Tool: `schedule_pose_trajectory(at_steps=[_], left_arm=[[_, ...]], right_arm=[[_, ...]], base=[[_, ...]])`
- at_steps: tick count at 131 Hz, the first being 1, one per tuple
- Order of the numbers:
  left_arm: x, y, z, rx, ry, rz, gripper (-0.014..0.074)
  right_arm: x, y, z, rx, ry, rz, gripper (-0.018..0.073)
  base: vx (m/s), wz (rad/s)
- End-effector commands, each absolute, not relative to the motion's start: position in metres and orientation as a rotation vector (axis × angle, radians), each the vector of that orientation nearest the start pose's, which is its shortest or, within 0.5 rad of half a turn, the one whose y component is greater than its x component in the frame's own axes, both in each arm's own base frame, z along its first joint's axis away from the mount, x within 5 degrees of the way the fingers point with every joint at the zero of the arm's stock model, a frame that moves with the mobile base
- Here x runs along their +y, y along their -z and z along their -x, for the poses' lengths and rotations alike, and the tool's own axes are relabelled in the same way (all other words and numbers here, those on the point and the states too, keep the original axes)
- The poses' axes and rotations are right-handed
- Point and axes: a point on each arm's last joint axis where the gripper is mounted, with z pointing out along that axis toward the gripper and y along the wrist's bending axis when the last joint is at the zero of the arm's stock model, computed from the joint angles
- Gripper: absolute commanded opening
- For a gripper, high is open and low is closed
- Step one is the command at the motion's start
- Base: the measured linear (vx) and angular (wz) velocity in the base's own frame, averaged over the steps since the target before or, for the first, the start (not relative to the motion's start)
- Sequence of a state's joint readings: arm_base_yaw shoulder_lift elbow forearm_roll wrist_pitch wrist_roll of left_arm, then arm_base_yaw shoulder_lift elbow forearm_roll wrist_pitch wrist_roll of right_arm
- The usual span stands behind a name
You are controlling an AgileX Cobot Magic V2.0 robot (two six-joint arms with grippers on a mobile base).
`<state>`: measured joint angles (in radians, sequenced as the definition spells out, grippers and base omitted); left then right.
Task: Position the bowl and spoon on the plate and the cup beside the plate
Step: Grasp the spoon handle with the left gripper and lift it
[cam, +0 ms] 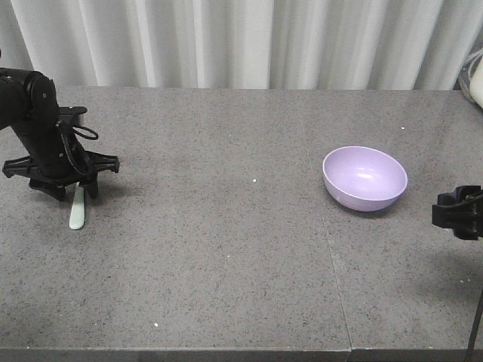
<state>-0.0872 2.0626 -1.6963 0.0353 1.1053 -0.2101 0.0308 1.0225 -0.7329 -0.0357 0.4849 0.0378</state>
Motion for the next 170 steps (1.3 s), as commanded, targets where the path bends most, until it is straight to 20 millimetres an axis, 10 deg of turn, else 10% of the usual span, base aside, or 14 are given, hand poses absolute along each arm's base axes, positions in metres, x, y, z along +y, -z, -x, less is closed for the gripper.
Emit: schedule_pose_trajectory(at_steps=[1,43,72,133,170], left_arm=[[-0.038,-0.236,-0.43,2.892,0.01,0.17,0.0349],[-0.039,-0.227,-0.432,2.919,0.016,0.145,-0.0011],[-0.039,-0.246,-0.428,2.865,0.023,0.112,-0.0008],[-0.034,-0.35,-0.38,2.64,0.059,0.104,-0.0008],[-0.032,-0.364,-0.363,2.67,0.054,0.108,-0.0008]], right_arm=[[0.005,-0.317,-0.21,2.144,0.007,0.032,0.0474],[0.005,-0.316,-0.21,2.145,0.007,0.032,0.0474],[0.005,-0.316,-0.21,2.145,0.007,0.032,0.0474],[0.005,-0.317,-0.21,2.142,0.007,0.032,0.0474],[0.005,-0.317,-0.21,2.143,0.007,0.032,0.0474]], base=[[0.0,0.0],[0.0,0.0],[0.0,0.0],[0.0,0.0],[0.0,0.0]])
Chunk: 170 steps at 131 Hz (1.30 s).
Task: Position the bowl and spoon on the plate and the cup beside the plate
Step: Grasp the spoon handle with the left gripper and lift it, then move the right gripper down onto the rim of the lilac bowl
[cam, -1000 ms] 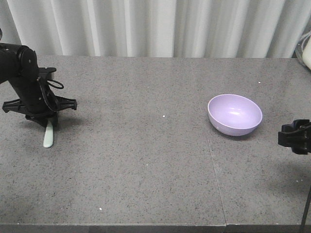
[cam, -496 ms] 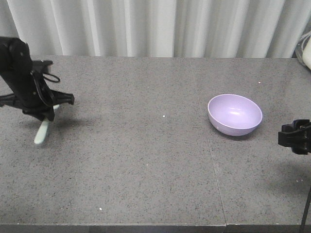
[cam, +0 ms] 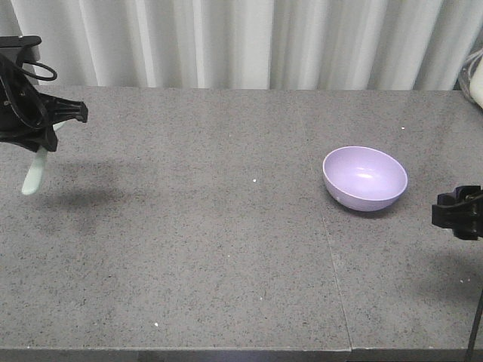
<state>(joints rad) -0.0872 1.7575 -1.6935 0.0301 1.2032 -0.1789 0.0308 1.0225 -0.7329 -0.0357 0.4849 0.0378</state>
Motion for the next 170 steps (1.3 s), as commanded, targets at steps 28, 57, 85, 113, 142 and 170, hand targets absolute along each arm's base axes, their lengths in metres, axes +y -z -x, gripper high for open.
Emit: schedule_pose_trajectory(at_steps=[28,57,85,113,142,170], left_arm=[[-0.032,-0.363,-0.363,2.678,0.054,0.109,-0.0008],[-0.032,-0.363,-0.363,2.678,0.054,0.109,-0.0008],[-0.032,-0.363,-0.363,2.678,0.054,0.109,-0.0008],[-0.032,-0.363,-0.363,2.678,0.054,0.109,-0.0008],[-0.032,-0.363,-0.363,2.678,0.054,0.109,-0.0008],[-0.032,-0.363,-0.363,2.678,0.054,0.109,-0.0008]], right_arm=[[0.005,-0.317,-0.21,2.143,0.007,0.032,0.0474],[0.005,-0.317,-0.21,2.142,0.007,0.032,0.0474],[0.005,-0.316,-0.21,2.145,0.007,0.032,0.0474],[0.005,-0.318,-0.211,2.131,-0.011,0.018,0.0474],[0.006,-0.331,-0.229,2.075,-0.057,-0.051,0.0474],[0.007,-0.344,-0.283,2.256,-0.033,-0.053,0.0474]], base=[[0.0,0.0],[0.0,0.0],[0.0,0.0],[0.0,0.0],[0.0,0.0],[0.0,0.0]])
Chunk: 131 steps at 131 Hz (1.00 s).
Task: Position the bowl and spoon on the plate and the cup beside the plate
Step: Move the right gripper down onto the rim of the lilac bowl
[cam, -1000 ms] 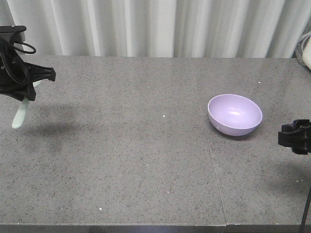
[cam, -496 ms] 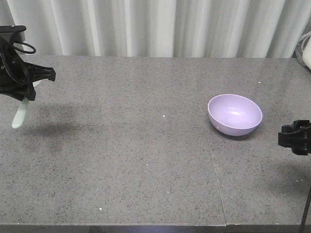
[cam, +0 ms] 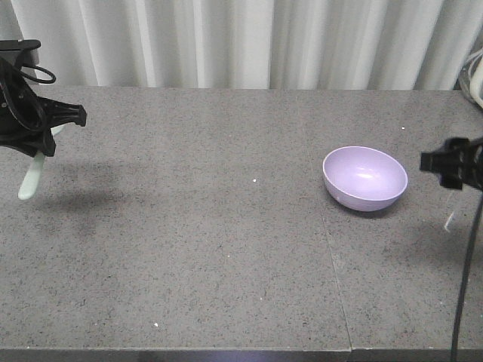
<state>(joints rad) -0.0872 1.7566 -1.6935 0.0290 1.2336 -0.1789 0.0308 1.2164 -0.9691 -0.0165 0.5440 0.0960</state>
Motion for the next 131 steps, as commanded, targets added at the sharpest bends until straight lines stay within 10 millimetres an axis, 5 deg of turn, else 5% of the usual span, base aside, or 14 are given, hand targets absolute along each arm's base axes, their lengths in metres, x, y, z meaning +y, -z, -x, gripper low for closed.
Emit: schedule_pose_trajectory(at_steps=[1,39,65,108,131], left_arm=[[-0.032,-0.363,-0.363,2.678,0.054,0.109,-0.0008],[-0.032,-0.363,-0.363,2.678,0.054,0.109,-0.0008],[-0.032,-0.363,-0.363,2.678,0.054,0.109,-0.0008],[-0.032,-0.363,-0.363,2.678,0.054,0.109,-0.0008],[-0.032,-0.363,-0.363,2.678,0.054,0.109,-0.0008]], right_arm=[[0.007,-0.344,-0.285,2.261,-0.031,-0.052,0.0474],[0.008,-0.343,-0.36,2.395,0.001,-0.039,0.0474],[0.008,-0.323,-0.398,2.522,0.037,-0.033,0.0474],[0.007,-0.277,-0.426,2.7,0.065,-0.031,0.0466],[0.008,-0.259,-0.433,2.725,0.062,-0.03,0.0364]], base=[[0.0,0.0],[0.0,0.0],[0.0,0.0],[0.0,0.0],[0.0,0.0]])
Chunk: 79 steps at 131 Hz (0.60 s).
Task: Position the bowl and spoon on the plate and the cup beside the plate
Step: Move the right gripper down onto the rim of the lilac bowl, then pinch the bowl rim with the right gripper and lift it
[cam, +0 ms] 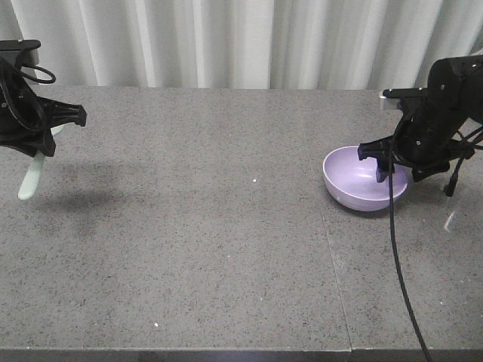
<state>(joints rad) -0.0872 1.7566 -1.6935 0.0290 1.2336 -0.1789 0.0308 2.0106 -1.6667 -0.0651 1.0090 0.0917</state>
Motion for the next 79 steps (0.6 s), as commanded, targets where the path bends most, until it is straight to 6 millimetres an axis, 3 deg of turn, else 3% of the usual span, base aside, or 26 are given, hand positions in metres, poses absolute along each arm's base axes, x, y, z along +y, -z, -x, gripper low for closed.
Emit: schedule_pose_trajectory(at_steps=[1,27,51,79], left_arm=[[-0.032,-0.363,-0.363,2.678,0.054,0.109,-0.0008],[-0.032,-0.363,-0.363,2.678,0.054,0.109,-0.0008],[-0.032,-0.363,-0.363,2.678,0.054,0.109,-0.0008],[-0.032,-0.363,-0.363,2.678,0.054,0.109,-0.0008]], right_arm=[[0.008,-0.259,-0.434,2.723,0.062,-0.03,0.0346],[0.008,-0.259,-0.438,2.683,0.057,-0.027,-0.0017],[0.008,-0.26,-0.436,2.694,0.055,-0.029,-0.0008],[0.009,-0.288,-0.427,2.624,0.041,-0.029,-0.0007]], base=[[0.0,0.0],[0.0,0.0],[0.0,0.0],[0.0,0.0]])
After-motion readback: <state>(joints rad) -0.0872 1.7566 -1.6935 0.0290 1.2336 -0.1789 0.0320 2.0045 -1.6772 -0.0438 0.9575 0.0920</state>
